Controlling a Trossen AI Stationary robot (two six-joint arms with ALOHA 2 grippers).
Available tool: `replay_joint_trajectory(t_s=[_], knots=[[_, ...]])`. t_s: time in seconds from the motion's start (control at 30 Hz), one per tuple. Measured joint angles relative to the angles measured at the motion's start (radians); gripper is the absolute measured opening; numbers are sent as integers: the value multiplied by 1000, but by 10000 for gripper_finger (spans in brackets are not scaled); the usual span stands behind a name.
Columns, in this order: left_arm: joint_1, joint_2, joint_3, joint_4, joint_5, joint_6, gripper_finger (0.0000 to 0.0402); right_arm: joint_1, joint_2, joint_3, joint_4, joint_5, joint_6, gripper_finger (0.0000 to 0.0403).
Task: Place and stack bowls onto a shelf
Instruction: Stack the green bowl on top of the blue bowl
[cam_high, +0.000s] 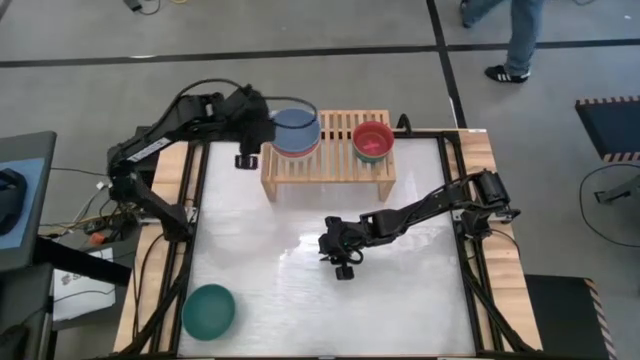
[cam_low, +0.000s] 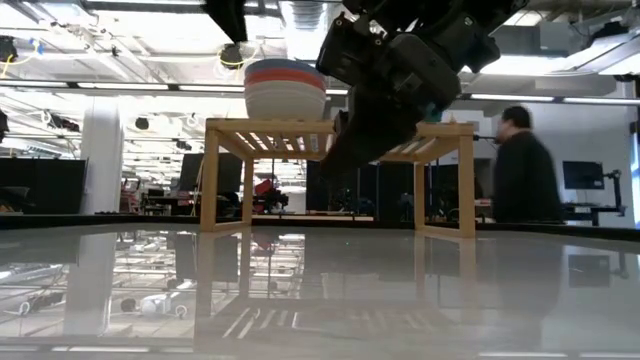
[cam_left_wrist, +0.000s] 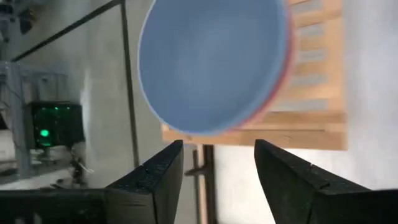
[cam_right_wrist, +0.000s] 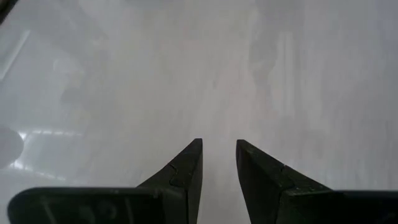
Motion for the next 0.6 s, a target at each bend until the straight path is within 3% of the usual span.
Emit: replay_joint_trajectory(t_s=[0.2, 0.3, 0.43, 0.6], knots=[[-111, -91, -3, -184, 67, -353, 185, -21, 0, 0, 64, 71, 83, 123], [-189, -150, -73, -236, 113, -548, 185, -28, 0, 0, 111, 106, 115, 123], [-335, -271, -281, -219, 217, -734, 184, -37, 0, 0, 127, 107, 123, 123], [-556, -409, -634, -112, 217, -1011, 184, -38, 0, 0, 127, 107, 139, 123]])
